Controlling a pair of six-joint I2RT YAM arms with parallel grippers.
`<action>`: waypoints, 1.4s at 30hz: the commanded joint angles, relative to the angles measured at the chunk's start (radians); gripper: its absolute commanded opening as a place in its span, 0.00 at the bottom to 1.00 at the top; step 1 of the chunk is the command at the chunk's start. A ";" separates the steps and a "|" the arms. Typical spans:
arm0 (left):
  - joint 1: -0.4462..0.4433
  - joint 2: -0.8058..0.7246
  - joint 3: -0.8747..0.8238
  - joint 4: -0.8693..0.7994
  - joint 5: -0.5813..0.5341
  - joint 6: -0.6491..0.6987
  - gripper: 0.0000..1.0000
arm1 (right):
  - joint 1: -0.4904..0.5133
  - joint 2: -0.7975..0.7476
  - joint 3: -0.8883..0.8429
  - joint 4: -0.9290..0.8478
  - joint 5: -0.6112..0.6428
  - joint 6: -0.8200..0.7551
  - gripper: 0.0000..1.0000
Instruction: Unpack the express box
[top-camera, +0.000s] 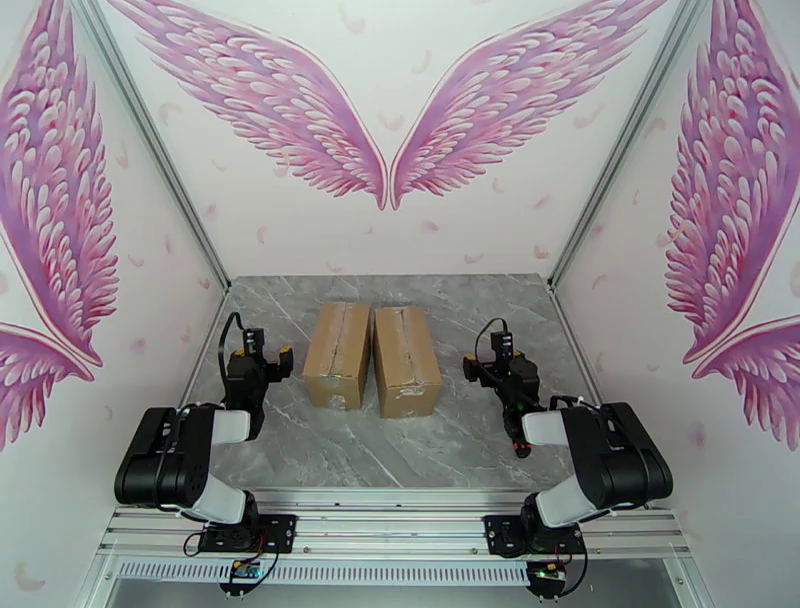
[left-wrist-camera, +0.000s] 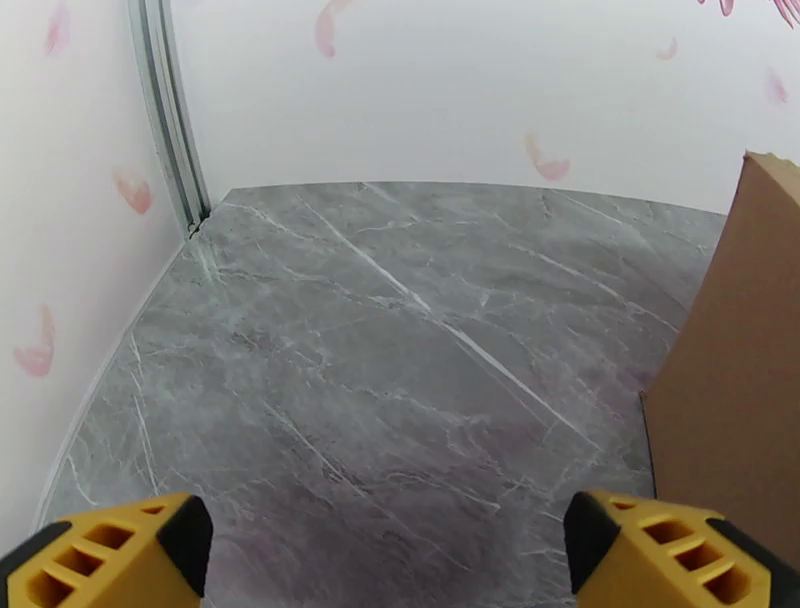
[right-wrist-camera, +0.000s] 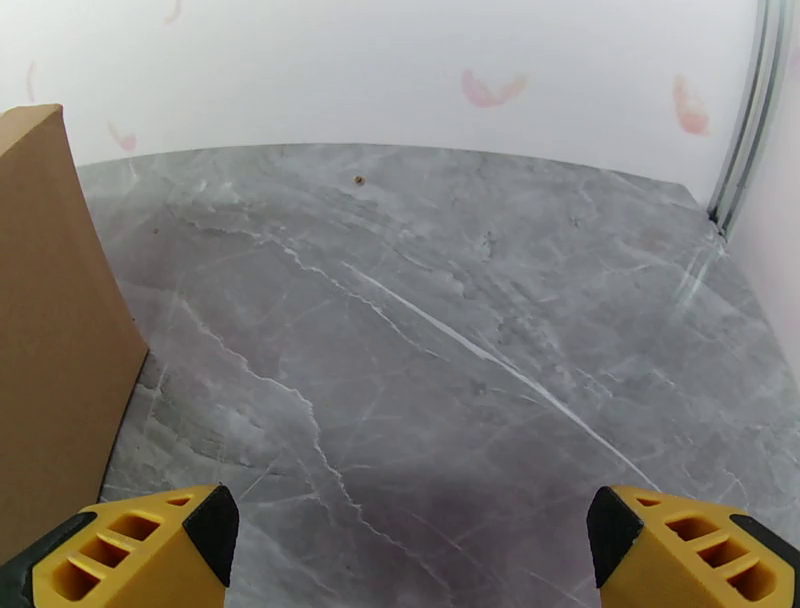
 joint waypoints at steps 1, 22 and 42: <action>-0.002 -0.007 0.004 -0.008 0.000 -0.006 0.99 | -0.002 0.002 0.022 0.007 0.004 0.003 0.99; 0.009 -0.007 0.002 -0.006 0.029 -0.009 0.99 | -0.002 0.001 0.028 -0.005 0.026 0.013 0.99; -0.017 -0.463 0.354 -0.811 -0.032 -0.294 0.99 | 0.001 -0.387 0.358 -0.831 -0.070 0.238 0.99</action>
